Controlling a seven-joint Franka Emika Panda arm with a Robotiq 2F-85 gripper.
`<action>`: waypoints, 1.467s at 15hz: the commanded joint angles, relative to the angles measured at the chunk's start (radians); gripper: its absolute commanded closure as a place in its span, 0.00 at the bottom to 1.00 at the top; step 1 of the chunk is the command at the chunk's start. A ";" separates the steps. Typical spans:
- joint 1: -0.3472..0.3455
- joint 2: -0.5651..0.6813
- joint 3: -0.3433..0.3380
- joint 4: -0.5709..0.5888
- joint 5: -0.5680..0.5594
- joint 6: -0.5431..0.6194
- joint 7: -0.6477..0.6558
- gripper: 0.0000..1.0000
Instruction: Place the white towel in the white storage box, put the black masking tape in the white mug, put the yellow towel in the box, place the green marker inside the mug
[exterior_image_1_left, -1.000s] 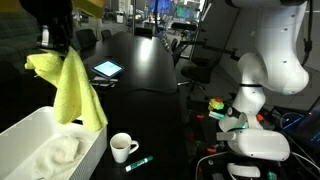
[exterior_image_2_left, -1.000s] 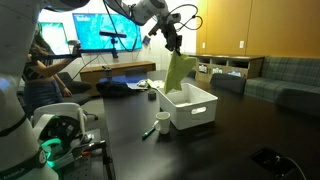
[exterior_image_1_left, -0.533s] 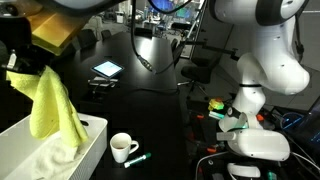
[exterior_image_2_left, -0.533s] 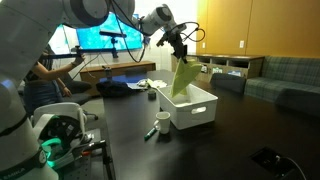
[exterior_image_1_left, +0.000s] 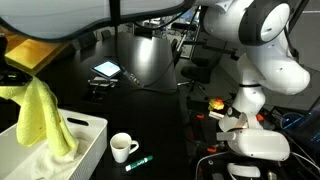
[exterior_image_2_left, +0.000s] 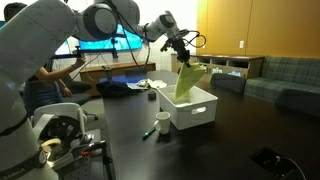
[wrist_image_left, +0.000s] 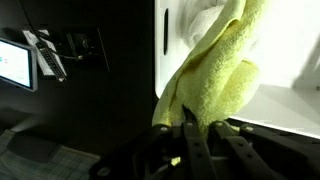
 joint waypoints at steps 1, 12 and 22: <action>0.000 0.073 -0.002 0.130 0.014 -0.045 -0.006 0.61; -0.012 -0.072 0.052 -0.104 0.005 -0.057 -0.172 0.00; -0.094 -0.318 0.097 -0.597 0.087 0.019 -0.137 0.00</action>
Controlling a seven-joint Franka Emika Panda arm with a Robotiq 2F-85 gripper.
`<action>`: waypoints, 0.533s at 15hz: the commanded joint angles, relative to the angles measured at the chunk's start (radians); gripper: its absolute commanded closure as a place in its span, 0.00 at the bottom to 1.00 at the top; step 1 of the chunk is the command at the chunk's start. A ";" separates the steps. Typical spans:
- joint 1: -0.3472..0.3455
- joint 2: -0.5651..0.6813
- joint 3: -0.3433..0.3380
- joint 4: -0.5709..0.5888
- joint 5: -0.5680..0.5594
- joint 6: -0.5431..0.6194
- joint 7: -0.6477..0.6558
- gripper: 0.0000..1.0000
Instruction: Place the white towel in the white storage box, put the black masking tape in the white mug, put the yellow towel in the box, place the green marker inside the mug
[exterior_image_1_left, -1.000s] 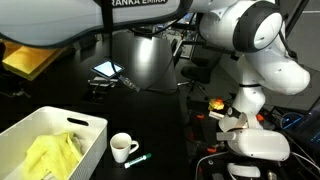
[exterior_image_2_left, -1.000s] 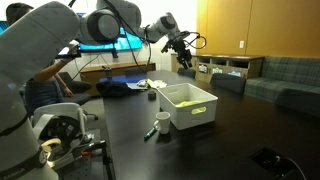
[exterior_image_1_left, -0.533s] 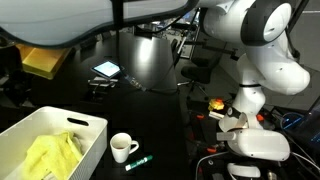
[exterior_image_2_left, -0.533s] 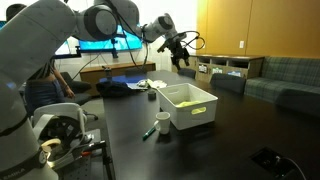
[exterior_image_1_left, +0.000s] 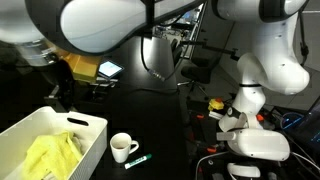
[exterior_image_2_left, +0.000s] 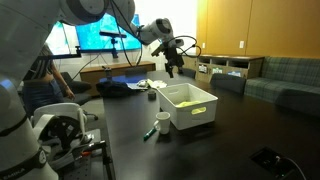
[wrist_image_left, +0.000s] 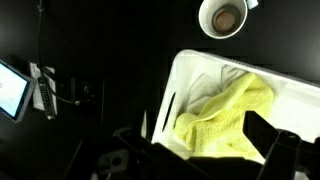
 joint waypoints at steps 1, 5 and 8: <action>-0.053 -0.141 0.029 -0.248 0.058 0.090 0.020 0.00; -0.069 -0.220 0.017 -0.445 0.138 0.200 0.033 0.00; -0.084 -0.283 0.021 -0.604 0.187 0.290 0.048 0.00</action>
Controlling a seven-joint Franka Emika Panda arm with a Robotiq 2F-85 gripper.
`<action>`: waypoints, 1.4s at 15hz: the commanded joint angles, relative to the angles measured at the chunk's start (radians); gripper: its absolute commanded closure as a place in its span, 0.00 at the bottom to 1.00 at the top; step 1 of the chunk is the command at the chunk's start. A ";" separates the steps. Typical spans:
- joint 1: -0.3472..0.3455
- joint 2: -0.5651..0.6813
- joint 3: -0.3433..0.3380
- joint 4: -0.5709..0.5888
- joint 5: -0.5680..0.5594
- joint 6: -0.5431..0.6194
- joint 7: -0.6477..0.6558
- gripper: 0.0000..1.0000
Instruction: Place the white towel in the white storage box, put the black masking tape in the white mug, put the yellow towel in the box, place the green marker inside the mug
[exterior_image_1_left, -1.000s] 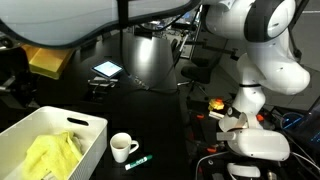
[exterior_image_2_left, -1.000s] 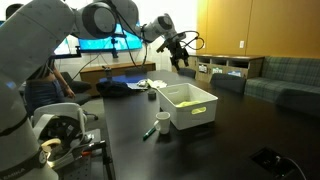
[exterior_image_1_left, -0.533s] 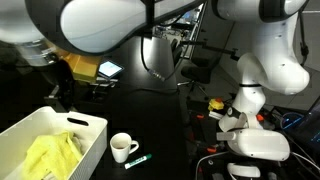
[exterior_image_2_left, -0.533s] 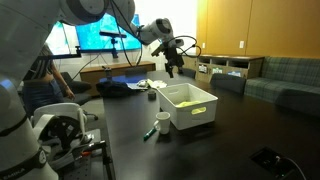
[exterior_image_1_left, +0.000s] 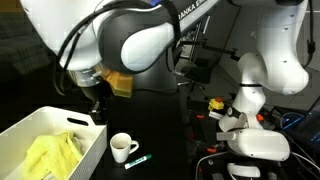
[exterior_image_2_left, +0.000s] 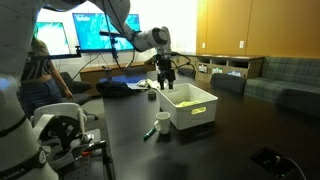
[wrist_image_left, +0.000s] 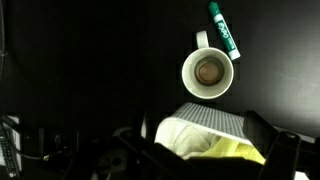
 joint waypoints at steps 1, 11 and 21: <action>-0.024 -0.130 0.013 -0.247 0.065 0.133 0.029 0.00; -0.034 -0.245 0.036 -0.699 0.158 0.506 -0.017 0.00; -0.061 -0.139 -0.017 -0.668 -0.151 0.689 -0.222 0.00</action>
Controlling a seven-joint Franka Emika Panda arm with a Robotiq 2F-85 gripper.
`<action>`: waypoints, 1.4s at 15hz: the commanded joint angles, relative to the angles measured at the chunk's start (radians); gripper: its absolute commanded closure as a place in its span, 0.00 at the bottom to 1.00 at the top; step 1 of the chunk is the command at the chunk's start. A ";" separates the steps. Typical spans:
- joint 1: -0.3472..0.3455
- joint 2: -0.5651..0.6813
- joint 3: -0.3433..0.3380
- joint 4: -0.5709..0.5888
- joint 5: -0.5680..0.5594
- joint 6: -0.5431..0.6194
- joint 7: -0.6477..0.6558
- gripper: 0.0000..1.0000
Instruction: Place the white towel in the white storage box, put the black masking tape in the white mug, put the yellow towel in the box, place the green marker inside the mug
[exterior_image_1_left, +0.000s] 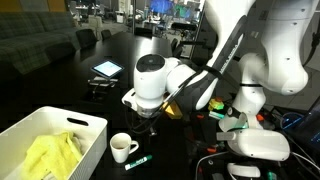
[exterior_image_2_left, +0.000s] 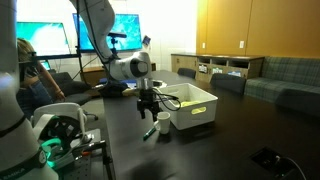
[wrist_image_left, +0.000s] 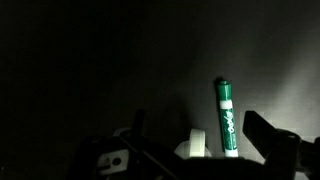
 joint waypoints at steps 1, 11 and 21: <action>-0.019 0.061 -0.011 0.019 -0.065 0.122 -0.082 0.00; -0.131 0.259 0.096 0.043 0.134 0.376 -0.416 0.00; -0.390 0.384 0.318 0.092 0.334 0.370 -0.686 0.00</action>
